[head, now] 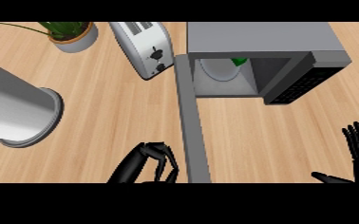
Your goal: Pick up the milk, place it into the microwave and close the microwave
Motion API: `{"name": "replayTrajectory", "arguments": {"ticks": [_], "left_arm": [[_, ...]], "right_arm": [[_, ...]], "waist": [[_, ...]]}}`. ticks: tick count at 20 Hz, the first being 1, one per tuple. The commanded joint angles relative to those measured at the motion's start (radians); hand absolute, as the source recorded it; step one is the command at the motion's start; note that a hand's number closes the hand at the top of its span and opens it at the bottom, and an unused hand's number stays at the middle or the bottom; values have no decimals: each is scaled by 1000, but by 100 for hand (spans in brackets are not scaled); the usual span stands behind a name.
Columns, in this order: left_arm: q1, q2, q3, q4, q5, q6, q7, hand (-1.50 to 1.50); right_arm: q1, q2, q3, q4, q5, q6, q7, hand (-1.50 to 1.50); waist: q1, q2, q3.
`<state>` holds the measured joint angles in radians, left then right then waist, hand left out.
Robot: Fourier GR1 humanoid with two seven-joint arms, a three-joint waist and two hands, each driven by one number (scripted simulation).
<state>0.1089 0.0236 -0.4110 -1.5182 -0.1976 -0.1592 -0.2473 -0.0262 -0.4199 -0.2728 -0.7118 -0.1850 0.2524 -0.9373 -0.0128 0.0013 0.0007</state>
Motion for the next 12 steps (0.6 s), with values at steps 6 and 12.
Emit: {"name": "replayTrajectory", "arguments": {"ticks": [6,12], "left_arm": [[-178,-23,-209,260,-17,-97,171,150],[-328,-23,-446,389,104,144,114,150]], "right_arm": [[9,-29,-3,8,-36,120,-72,-150],[55,-38,20,-80,-57,163,-86,-150]], "waist": [[-8,2,1],[-31,1,-2]]}}
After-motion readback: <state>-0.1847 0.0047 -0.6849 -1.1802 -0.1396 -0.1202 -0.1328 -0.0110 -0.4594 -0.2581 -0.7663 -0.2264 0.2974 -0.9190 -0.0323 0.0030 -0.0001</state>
